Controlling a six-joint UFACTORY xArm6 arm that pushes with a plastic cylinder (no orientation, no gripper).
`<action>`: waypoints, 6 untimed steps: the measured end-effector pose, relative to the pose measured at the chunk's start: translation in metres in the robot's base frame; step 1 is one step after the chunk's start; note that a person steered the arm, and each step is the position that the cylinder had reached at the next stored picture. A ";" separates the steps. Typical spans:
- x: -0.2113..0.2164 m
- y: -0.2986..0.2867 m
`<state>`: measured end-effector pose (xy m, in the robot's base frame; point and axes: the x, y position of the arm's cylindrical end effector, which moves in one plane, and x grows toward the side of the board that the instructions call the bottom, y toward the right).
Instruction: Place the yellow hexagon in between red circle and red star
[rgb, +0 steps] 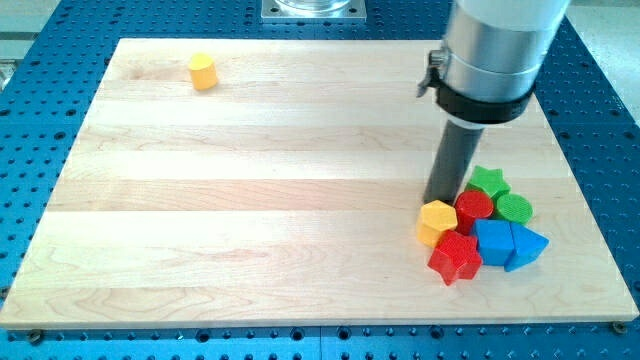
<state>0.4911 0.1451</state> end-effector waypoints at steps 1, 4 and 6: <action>-0.009 -0.048; 0.033 -0.042; -0.018 -0.084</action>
